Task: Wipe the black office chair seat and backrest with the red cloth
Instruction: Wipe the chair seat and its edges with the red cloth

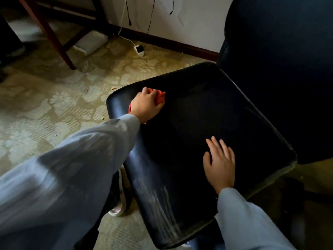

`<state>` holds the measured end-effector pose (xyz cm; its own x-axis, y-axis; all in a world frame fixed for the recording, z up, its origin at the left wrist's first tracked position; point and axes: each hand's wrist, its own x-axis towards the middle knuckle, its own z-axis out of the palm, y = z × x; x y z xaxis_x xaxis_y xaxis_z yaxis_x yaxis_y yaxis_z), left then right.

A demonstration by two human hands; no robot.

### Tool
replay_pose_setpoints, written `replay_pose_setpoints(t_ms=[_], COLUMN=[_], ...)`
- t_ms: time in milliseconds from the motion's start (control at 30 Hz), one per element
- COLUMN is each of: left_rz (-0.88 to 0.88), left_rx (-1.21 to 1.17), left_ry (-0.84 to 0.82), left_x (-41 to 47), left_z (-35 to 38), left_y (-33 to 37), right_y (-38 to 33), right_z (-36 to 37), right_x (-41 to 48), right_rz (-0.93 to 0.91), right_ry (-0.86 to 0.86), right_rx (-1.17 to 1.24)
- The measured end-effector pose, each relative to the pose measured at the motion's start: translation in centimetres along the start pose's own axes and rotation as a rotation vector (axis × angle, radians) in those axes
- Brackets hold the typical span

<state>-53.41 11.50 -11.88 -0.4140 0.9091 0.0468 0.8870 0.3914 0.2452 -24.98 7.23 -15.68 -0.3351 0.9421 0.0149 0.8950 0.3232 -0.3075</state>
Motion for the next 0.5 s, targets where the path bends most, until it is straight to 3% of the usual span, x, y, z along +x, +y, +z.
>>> replay_pose_setpoints(t_ms=[100, 267, 333, 500], left_rz=[0.132, 0.131, 0.149, 0.099], left_rx=[0.078, -0.124, -0.140, -0.129], left_ry=[0.077, 0.073, 0.125, 0.065], left_x=[0.4, 0.3, 0.5, 0.8], left_z=[0.6, 2.6, 2.7, 3.0], left_y=[-1.4, -1.8, -1.6, 0.1], right_y=[0.1, 0.0, -0.1, -0.3], right_z=[0.2, 0.4, 0.4, 0.3], right_x=[-0.1, -0.1, -0.2, -0.1], right_rz=[-0.001, -0.010, -0.014, -0.004], right_ry=[0.008, 0.059, 0.069, 0.045], right_rx=[0.008, 0.012, 0.010, 0.003])
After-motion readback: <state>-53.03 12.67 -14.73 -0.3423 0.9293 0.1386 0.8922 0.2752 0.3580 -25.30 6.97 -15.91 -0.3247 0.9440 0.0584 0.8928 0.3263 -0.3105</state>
